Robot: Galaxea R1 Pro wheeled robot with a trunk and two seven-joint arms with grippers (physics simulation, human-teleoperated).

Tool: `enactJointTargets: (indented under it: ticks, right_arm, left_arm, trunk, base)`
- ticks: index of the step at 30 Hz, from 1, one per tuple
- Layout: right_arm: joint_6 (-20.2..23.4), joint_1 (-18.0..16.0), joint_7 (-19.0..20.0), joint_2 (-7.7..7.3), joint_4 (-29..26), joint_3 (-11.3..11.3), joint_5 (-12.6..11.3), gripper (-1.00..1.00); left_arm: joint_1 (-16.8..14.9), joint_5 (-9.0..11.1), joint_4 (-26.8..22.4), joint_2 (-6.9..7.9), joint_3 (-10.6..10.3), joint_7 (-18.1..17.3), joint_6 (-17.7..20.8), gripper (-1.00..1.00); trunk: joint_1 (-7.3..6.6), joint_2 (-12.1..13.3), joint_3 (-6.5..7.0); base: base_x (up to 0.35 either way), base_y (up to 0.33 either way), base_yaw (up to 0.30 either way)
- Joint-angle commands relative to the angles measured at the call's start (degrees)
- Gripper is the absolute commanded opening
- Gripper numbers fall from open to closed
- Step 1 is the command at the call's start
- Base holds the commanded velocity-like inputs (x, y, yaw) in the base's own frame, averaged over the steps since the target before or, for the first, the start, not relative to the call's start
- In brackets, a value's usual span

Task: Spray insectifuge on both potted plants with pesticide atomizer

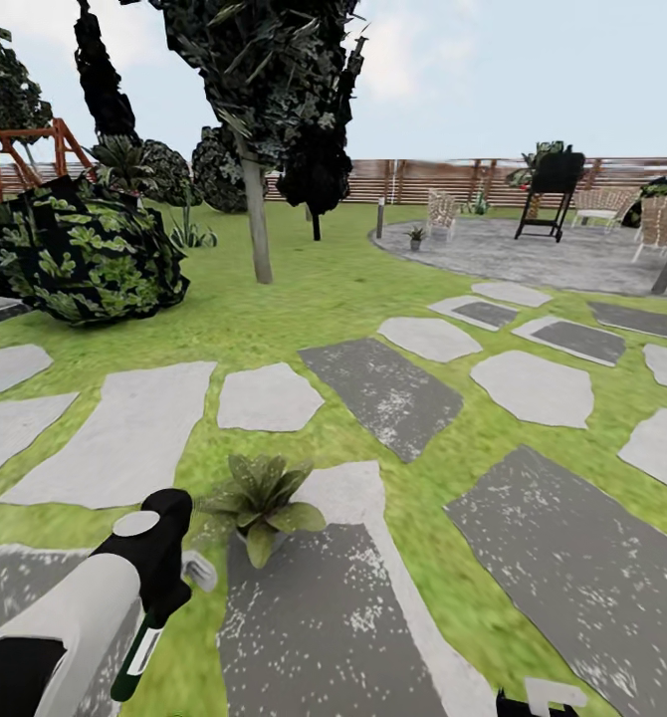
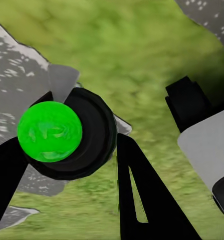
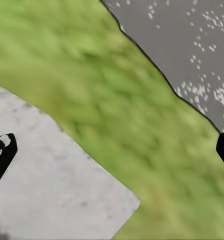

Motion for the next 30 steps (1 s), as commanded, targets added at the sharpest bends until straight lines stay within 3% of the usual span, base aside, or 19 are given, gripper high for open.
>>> enactJointTargets:
  ticks: [1, 4, 8, 11, 17, 23, 30]
  right_arm:
    - [-0.17, -0.04, -0.21, 0.0, 0.08, -0.42, 0.61, 1.0]
    - [-0.17, -0.04, -0.21, 0.0, 0.08, -0.42, 0.61, 1.0]
    - [-0.17, -0.04, -0.21, 0.0, 0.08, -0.42, 0.61, 1.0]
    - [-0.17, -0.04, -0.21, 0.0, 0.08, -0.43, 0.61, 1.0]
    - [-0.17, -0.04, -0.21, 0.0, 0.08, -0.42, 0.61, 1.0]
    - [-0.17, -0.04, -0.21, 0.0, 0.08, -0.42, 0.61, 1.0]
    - [-0.17, -0.04, -0.21, 0.0, 0.08, -0.42, 0.61, 1.0]
  left_arm:
    - [0.01, -0.31, -0.15, -0.05, -0.06, -0.53, 0.6, -1.0]
    - [0.04, -0.37, -0.29, -0.3, 2.15, -0.25, 0.6, -1.0]
    - [0.05, -0.29, -0.32, -0.5, 2.99, 1.41, 0.79, -1.0]
    - [0.05, -0.06, -0.32, -0.85, 3.15, 1.59, 0.85, -1.0]
    - [0.05, 3.03, -0.24, -1.15, 3.03, 1.62, 0.86, -1.0]
    - [0.05, 3.34, -0.24, -1.08, 3.11, 1.62, 0.86, -1.0]
    - [0.1, 3.28, -0.15, -0.47, 2.9, 1.72, 0.86, -1.0]
  trunk:
    - [-0.01, -0.02, -0.05]
    - [-0.01, -0.02, -0.05]
    - [-0.01, -0.02, -0.05]
    - [-0.01, -0.02, -0.05]
    - [-0.01, -0.02, -0.05]
    - [-0.01, -0.02, -0.05]
    - [-0.01, -0.02, -0.05]
  base:
    - [0.0, 0.0, 0.203]
    - [0.101, 0.0, 0.064]
    - [0.293, 0.0, 0.009]
    - [0.331, 0.0, 0.001]
    - [0.277, -0.131, 0.0]
    - [0.059, -0.299, 0.022]
    - [0.001, -0.189, 0.245]
